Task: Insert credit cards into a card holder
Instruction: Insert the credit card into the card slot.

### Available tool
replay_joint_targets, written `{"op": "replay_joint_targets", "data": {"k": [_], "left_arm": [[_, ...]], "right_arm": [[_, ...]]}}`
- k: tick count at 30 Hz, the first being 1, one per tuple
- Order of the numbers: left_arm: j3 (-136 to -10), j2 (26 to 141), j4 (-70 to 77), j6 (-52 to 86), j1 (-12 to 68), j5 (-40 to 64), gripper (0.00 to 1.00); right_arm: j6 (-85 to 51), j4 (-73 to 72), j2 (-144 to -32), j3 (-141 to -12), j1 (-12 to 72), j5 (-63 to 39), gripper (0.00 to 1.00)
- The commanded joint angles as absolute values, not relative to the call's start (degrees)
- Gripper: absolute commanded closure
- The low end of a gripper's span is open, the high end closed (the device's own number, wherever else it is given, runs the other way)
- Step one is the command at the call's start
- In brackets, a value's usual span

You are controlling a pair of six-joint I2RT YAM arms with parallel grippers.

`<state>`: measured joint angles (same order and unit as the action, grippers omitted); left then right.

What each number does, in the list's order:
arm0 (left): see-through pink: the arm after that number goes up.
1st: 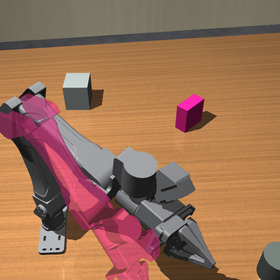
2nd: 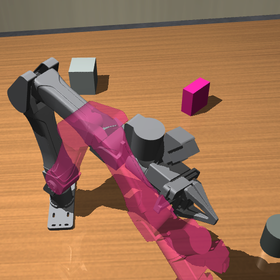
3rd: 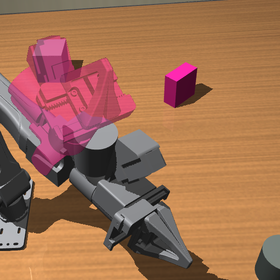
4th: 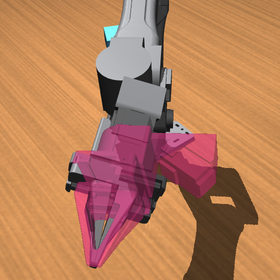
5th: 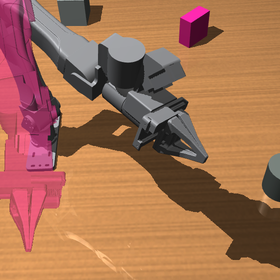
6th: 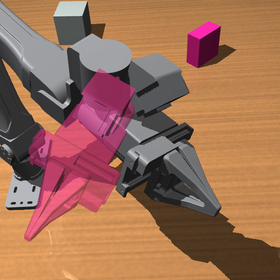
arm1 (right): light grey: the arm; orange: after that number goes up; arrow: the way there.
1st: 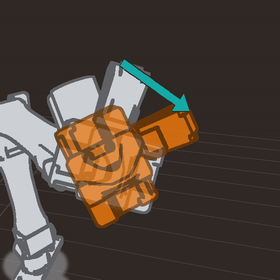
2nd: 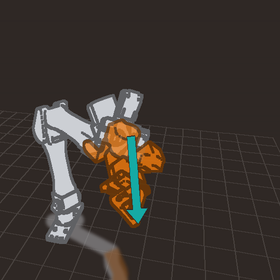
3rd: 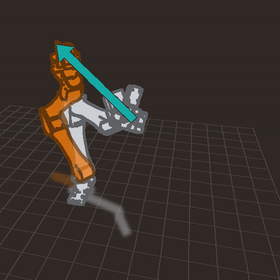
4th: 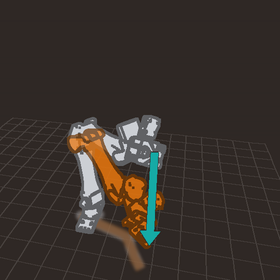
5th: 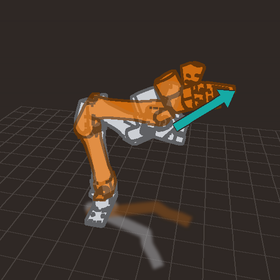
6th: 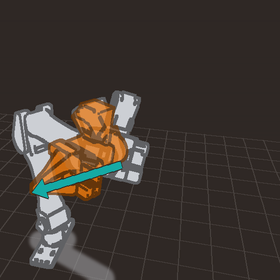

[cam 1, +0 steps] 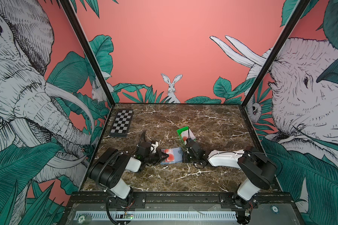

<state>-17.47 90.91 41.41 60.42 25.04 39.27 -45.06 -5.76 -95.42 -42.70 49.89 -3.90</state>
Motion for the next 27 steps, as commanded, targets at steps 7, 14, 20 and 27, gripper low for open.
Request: {"op": "replay_joint_targets", "data": {"k": [7,14,20,27], "left_arm": [[-20.78,90.79,32.61,57.31,25.40,38.61,1.00],[-23.58,90.11,24.66,54.40,25.40,37.38,0.99],[-26.73,87.78,13.41,50.03,25.40,34.89,0.91],[-30.53,85.41,0.87,45.37,25.42,30.20,0.77]], "right_arm": [[-45.89,-7.51,-96.68,-41.40,50.89,-5.78,0.95],[-45.74,-8.53,-96.76,-41.40,50.98,-6.62,0.95],[-46.05,-7.62,-96.89,-41.40,51.06,-5.97,0.95],[-46.14,-7.56,-97.12,-41.39,51.24,-5.30,0.95]]}}
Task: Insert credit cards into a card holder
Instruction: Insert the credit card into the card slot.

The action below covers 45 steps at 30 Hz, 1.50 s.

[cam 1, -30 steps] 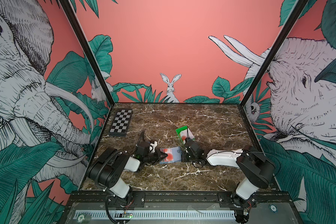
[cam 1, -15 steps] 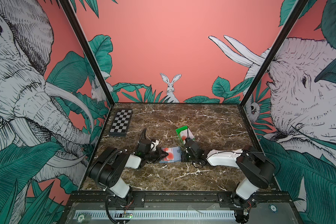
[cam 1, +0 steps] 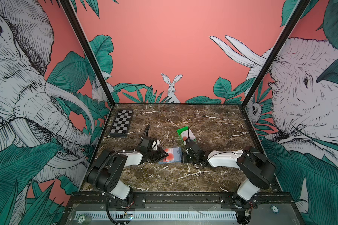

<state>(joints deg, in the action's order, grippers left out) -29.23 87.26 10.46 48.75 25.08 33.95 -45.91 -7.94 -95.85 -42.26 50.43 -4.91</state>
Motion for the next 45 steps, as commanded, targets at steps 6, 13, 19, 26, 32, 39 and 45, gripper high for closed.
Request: {"op": "replay_joint_targets", "data": {"k": [6,13,19,26,32,39,45], "left_arm": [[-32.26,83.93,-4.48,42.91,25.44,28.25,0.74],[-32.70,85.49,-3.55,43.13,25.75,28.74,0.72],[-33.22,87.32,-0.88,44.14,26.37,29.84,0.72],[-33.92,89.25,2.67,45.14,26.80,30.76,0.73],[-34.39,89.55,4.74,46.33,27.55,31.33,0.74],[-34.19,89.48,7.29,48.18,28.45,32.04,0.76],[-34.80,89.61,8.32,48.91,28.82,32.72,0.78]], "right_arm": [[-46.14,-7.25,-97.43,-41.40,51.50,-5.01,0.95],[-46.23,-7.25,-97.65,-41.48,51.82,-4.68,0.95],[-46.23,-7.28,-97.82,-41.57,52.03,-4.52,0.95],[-46.28,-7.14,-97.87,-41.74,52.11,-4.40,0.95],[-46.28,-7.21,-98.09,-41.75,52.19,-4.41,0.95],[-46.24,-7.12,-98.17,-41.75,52.23,-4.38,0.95],[-46.34,-7.32,-98.47,-41.83,52.25,-4.60,0.95]]}}
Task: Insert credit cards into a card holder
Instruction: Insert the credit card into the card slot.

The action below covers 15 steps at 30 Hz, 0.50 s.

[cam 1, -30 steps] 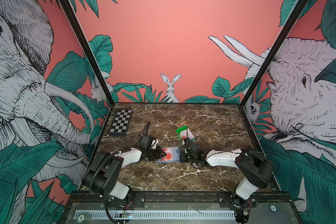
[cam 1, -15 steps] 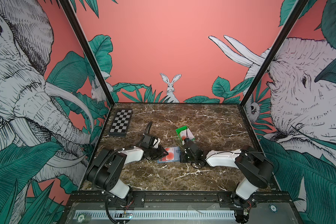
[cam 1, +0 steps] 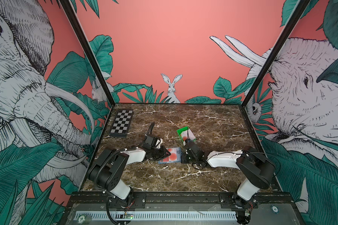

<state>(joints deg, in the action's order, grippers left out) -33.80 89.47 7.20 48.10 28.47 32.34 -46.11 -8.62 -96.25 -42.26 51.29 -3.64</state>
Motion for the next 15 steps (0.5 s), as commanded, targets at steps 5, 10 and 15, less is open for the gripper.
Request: {"op": "replay_joint_targets", "data": {"k": [5,10,15], "left_arm": [[-34.80,90.08,8.98,49.38,29.25,32.87,0.78],[-34.80,90.09,9.26,49.58,29.44,33.20,0.80],[-35.08,90.26,8.94,48.96,29.43,33.20,0.81]], "right_arm": [[-46.28,-7.29,-98.51,-41.84,52.29,-4.63,0.95],[-46.26,-7.20,-98.53,-42.08,52.31,-4.64,0.95],[-46.14,-7.03,-98.68,-42.38,52.37,-4.66,0.95]]}}
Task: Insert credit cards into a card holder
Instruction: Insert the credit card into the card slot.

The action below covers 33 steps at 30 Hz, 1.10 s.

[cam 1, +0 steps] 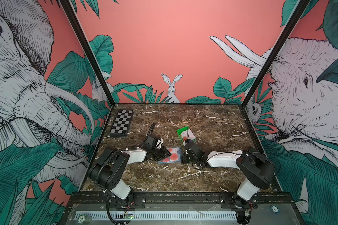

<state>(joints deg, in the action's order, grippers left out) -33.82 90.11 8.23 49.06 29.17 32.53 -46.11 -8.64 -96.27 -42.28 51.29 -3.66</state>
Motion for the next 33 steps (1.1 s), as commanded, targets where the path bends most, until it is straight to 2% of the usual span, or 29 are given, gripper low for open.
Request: {"op": "replay_joint_targets", "data": {"k": [1,11,18,23,33], "left_arm": [[-35.15,90.43,8.93,49.00,29.44,33.21,0.81],[-35.86,90.66,8.80,48.70,29.70,33.55,0.83],[-36.21,89.62,3.30,46.07,29.65,30.49,0.86],[-36.30,87.77,-0.38,44.23,29.71,28.38,0.88],[-36.47,89.00,0.53,44.47,30.55,28.56,0.90]], "right_arm": [[-46.14,-7.02,-98.64,-42.39,52.35,-4.78,0.95],[-46.01,-6.78,-98.71,-42.62,52.32,-4.79,0.95],[-45.77,-5.83,-97.58,-42.66,52.36,-3.73,0.95],[-45.41,-4.85,-95.61,-42.85,52.33,-3.40,0.91],[-45.31,-6.14,-93.52,-42.79,52.38,-4.02,0.91]]}}
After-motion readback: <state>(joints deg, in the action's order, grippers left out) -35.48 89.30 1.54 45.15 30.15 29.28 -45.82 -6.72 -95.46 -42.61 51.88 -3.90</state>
